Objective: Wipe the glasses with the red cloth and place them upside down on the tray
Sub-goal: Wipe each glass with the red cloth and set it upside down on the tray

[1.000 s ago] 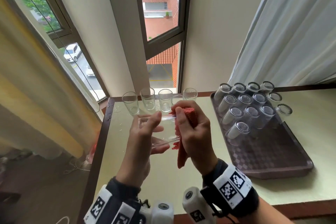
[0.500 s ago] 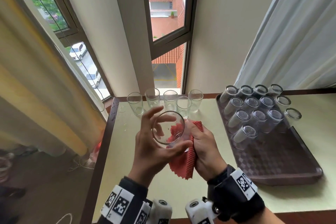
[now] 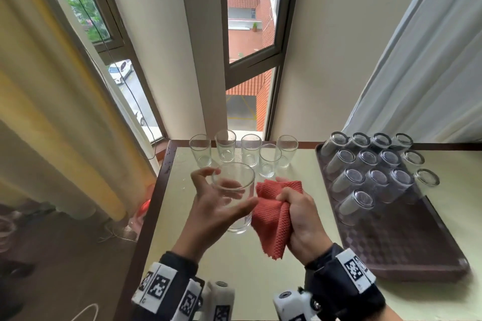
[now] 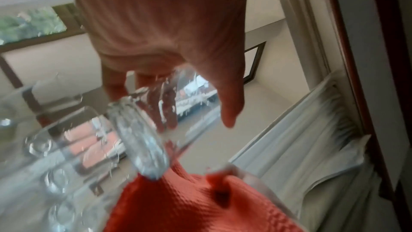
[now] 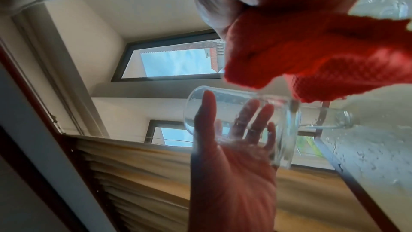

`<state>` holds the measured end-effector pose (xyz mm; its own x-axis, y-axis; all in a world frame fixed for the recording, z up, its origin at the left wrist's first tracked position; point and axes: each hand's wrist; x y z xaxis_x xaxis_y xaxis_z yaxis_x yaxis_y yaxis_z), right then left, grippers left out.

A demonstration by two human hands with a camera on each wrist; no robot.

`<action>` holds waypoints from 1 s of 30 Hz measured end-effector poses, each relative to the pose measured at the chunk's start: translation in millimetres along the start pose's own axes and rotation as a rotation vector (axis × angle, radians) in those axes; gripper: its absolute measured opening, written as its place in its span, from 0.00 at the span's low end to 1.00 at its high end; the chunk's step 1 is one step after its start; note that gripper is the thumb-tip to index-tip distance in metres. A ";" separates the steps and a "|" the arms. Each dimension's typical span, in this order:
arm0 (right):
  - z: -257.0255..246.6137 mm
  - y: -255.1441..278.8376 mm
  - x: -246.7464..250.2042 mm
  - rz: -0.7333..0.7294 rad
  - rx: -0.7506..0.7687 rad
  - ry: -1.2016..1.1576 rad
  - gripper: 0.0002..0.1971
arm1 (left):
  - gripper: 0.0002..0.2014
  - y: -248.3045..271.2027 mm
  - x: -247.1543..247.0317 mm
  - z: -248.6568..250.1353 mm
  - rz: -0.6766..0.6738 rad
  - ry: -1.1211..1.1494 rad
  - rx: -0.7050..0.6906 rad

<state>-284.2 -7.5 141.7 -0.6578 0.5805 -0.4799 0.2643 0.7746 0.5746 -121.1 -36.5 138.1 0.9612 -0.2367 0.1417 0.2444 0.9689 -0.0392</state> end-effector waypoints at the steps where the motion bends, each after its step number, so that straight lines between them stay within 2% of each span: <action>1: -0.8 -0.4 1.9 -0.040 -0.034 -0.015 0.21 | 0.40 0.1 4.4 2.1 -0.054 -0.046 0.007; 3: -2.8 -0.1 4.5 -0.128 -0.067 -0.022 0.30 | 0.39 2.2 11.2 4.5 -0.149 -0.160 -0.007; 5: -4.9 -0.5 5.9 -0.226 0.011 0.039 0.29 | 0.37 5.5 14.0 8.0 -0.223 -0.330 -0.026; 8: -4.8 4.2 2.4 -0.369 0.214 0.343 0.30 | 0.36 8.7 9.4 15.7 -0.267 -0.589 -0.058; 11: 2.4 4.1 -4.1 -0.471 0.284 0.589 0.34 | 0.37 10.4 1.4 25.0 -0.235 -0.764 -0.162; 14: 4.1 4.2 -8.4 -0.494 0.273 0.664 0.34 | 0.36 9.4 4.6 30.2 -0.169 -0.742 -0.197; 16: 6.4 6.6 -12.0 -0.473 0.306 0.684 0.29 | 0.34 7.2 10.2 28.5 -0.127 -0.667 -0.161; 19: 12.3 10.0 -15.2 -0.426 0.412 0.746 0.28 | 0.32 4.5 14.4 23.2 -0.078 -0.624 -0.075; 23: 8.6 7.8 -18.0 -0.424 0.473 0.763 0.18 | 0.34 3.0 15.0 22.1 -0.079 -0.591 -0.072; 27: 3.1 8.7 -26.7 -0.431 0.479 0.873 0.27 | 0.34 -0.8 18.2 19.9 -0.114 -0.483 -0.091; 28: 2.4 11.1 -28.9 -0.421 0.487 0.904 0.27 | 0.35 -1.3 19.0 18.3 -0.110 -0.450 -0.083; 30: 1.0 14.1 -33.3 -0.409 0.540 0.941 0.22 | 0.36 -1.6 19.7 14.4 -0.063 -0.388 -0.047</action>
<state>-257.9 -15.6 165.1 -0.9684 0.0216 0.2486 0.0285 0.9993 0.0242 -104.4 -41.7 155.2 0.8266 -0.2417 0.5082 0.3155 0.9469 -0.0627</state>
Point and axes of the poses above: each hand's wrist, its own y-axis away from the middle knuckle, its own x-axis out of the back of the hand, z = x × y, and after that the axes turned 3 degrees about z, right-handed
